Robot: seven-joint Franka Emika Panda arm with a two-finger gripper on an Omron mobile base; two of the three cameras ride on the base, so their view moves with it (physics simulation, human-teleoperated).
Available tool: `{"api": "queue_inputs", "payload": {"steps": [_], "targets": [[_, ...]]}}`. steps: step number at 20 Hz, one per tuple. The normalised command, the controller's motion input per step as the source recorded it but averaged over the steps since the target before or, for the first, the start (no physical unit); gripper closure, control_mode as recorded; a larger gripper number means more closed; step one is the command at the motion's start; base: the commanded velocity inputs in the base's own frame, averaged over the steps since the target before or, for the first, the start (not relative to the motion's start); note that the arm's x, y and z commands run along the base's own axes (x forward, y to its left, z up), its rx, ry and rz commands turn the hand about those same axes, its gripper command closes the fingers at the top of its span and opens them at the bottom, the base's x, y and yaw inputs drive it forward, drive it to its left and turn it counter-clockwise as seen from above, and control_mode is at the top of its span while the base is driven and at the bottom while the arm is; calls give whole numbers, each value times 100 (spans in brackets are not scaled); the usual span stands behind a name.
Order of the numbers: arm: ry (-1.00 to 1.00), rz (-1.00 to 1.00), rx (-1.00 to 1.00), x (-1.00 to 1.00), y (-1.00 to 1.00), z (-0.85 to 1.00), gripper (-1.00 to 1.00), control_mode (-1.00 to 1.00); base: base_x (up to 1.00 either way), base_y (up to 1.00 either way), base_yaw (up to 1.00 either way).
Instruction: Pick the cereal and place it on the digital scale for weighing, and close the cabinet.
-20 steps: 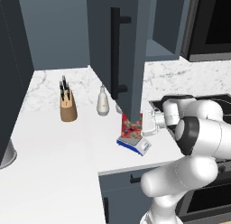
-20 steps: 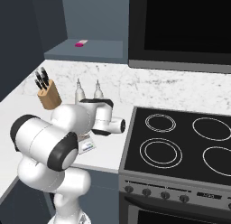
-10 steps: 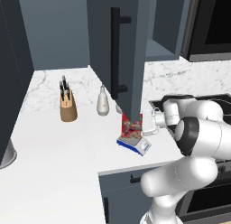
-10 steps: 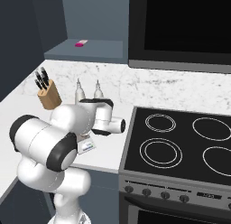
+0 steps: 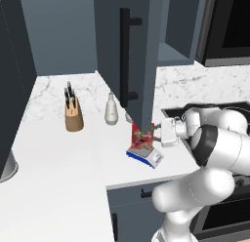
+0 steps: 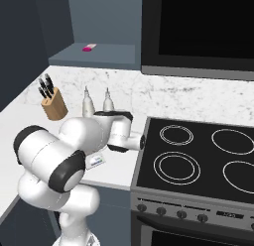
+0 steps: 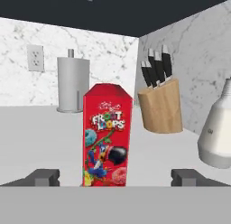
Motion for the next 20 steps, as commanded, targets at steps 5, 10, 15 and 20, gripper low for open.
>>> {"api": "queue_inputs", "payload": {"steps": [5,10,15,20], "targets": [[-12,0,1,-33,-15,16,-100,-100,0,0,0],[-27,0,1,-49,-19,64,-100,-100,0,0,0],[-30,0,0,-71,-10,97,-100,-100,0,0,0],[-56,0,-4,-89,11,100,-100,-100,0,0,0]]}}
